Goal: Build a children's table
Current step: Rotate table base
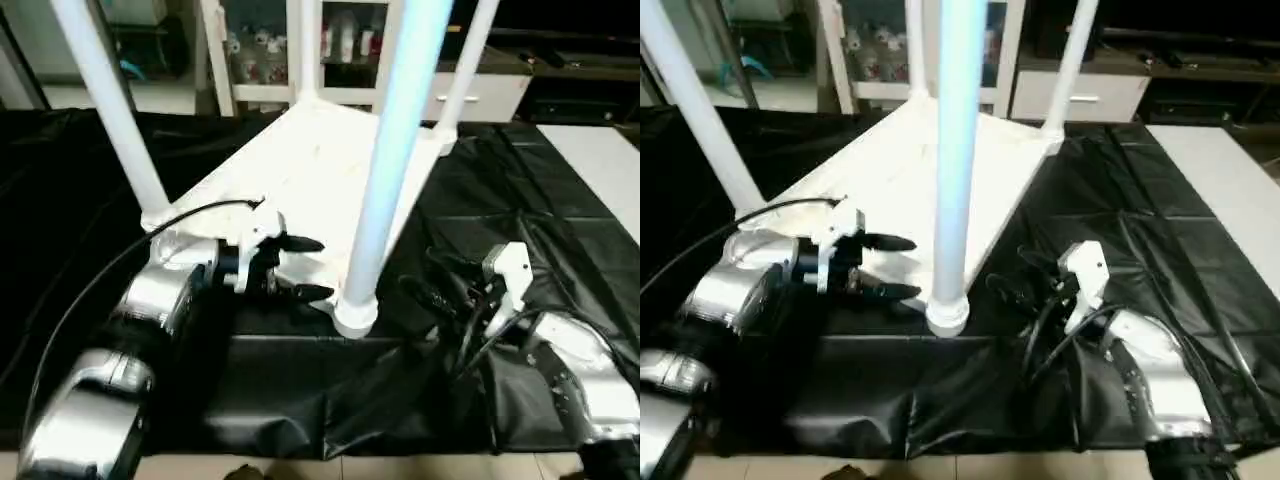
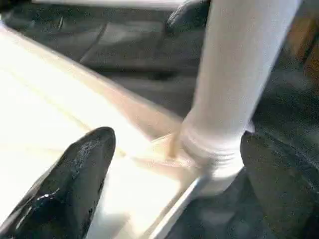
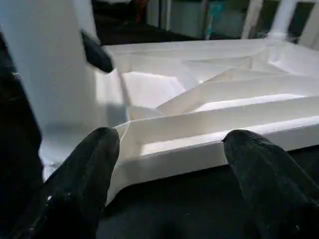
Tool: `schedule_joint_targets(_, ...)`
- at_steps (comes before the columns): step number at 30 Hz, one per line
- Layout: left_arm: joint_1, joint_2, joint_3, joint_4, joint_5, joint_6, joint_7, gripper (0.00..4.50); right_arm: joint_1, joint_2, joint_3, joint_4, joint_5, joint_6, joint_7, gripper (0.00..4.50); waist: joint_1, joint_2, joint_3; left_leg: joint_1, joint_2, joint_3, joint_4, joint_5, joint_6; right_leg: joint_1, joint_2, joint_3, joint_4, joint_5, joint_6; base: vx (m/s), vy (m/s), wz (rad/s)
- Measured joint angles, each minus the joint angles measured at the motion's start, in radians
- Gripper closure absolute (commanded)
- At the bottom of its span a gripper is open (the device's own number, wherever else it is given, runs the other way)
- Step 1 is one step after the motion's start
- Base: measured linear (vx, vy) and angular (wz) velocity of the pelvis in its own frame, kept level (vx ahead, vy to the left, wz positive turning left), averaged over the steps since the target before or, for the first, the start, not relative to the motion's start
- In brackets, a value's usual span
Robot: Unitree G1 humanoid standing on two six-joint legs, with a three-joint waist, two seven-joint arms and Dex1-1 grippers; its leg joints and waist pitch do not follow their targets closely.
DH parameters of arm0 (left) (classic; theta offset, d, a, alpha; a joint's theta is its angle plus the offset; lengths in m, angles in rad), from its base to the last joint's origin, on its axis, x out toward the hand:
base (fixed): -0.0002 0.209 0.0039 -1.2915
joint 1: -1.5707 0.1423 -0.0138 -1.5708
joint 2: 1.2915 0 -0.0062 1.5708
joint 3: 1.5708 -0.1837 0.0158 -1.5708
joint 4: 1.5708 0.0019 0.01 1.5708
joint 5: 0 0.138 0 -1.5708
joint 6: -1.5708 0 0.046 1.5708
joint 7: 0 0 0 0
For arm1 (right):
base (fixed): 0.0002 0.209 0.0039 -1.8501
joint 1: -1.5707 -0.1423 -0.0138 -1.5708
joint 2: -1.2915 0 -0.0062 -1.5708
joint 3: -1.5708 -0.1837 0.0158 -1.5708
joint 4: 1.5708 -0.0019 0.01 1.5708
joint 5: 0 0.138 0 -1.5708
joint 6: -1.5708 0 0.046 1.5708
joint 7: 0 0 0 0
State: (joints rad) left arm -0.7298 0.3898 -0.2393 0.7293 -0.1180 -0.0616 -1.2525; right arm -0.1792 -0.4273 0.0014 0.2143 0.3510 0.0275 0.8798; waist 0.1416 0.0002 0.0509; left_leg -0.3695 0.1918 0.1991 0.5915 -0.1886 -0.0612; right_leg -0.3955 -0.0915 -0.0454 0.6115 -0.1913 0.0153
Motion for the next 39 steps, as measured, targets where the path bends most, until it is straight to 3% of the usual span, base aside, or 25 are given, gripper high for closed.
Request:
schedule_joint_targets(6,-0.063,0.000,-0.078,0.160,0.142,-0.110,0.080,0.05,0.059,-0.047,0.066,-0.104,0.005,0.079,0.087,0.79,0.009,0.006,0.000,0.000,0.000,-0.001,0.000,0.000,0.000,0.000,0.000,0.000,0.000,0.000,0.000,0.000,0.000,0.00)
schedule_joint_targets(8,-0.072,0.002,-0.102,0.176,0.172,-0.118,0.077,0.33,0.065,-0.050,0.087,-0.132,0.006,0.093,0.096,0.79,0.008,0.008,0.000,0.000,0.000,0.000,0.000,0.000,0.000,0.000,0.000,0.000,0.001,0.000,0.000,0.000,0.000,0.00)
schedule_joint_targets(17,-0.108,-0.007,-0.131,0.298,0.235,-0.188,0.060,0.81,0.018,0.075,0.086,-0.136,-0.031,0.046,-0.042,0.79,0.005,0.015,0.001,0.000,0.000,-0.001,0.000,0.000,-0.001,-0.001,0.000,0.000,0.002,0.000,-0.001,0.000,0.000,0.00)
schedule_joint_targets(20,-0.123,0.000,-0.143,0.321,0.263,-0.212,0.068,1.16,0.017,0.105,0.090,-0.133,-0.045,0.046,-0.067,0.79,0.003,0.015,0.001,0.000,0.000,-0.001,0.000,0.000,-0.001,-0.001,0.000,0.000,0.003,0.000,-0.001,0.000,0.000,0.00)
schedule_joint_targets(31,-0.164,0.024,-0.200,0.359,0.372,-0.296,0.081,1.91,-0.056,0.184,0.130,-0.040,-0.090,0.010,-0.104,0.79,-0.025,0.017,0.000,0.004,0.000,-0.002,0.000,0.000,-0.001,-0.003,0.000,0.000,0.004,0.004,-0.006,0.000,0.000,0.00)
schedule_joint_targets(33,-0.166,0.030,-0.208,0.362,0.388,-0.308,0.081,2.21,-0.057,0.190,0.136,-0.038,-0.096,0.010,-0.105,0.79,-0.030,0.017,0.000,0.004,0.000,-0.002,0.000,0.000,-0.001,-0.004,0.000,0.000,0.003,0.004,-0.006,0.000,0.000,0.00)
schedule_joint_targets(39,-0.175,0.038,-0.225,0.368,0.411,-0.317,0.082,2.54,-0.068,0.203,0.147,-0.025,-0.116,-0.001,-0.107,0.79,-0.041,0.026,-0.003,0.004,0.000,-0.002,-0.001,0.000,-0.001,-0.004,0.000,0.000,0.003,0.004,-0.006,0.000,0.000,0.00)
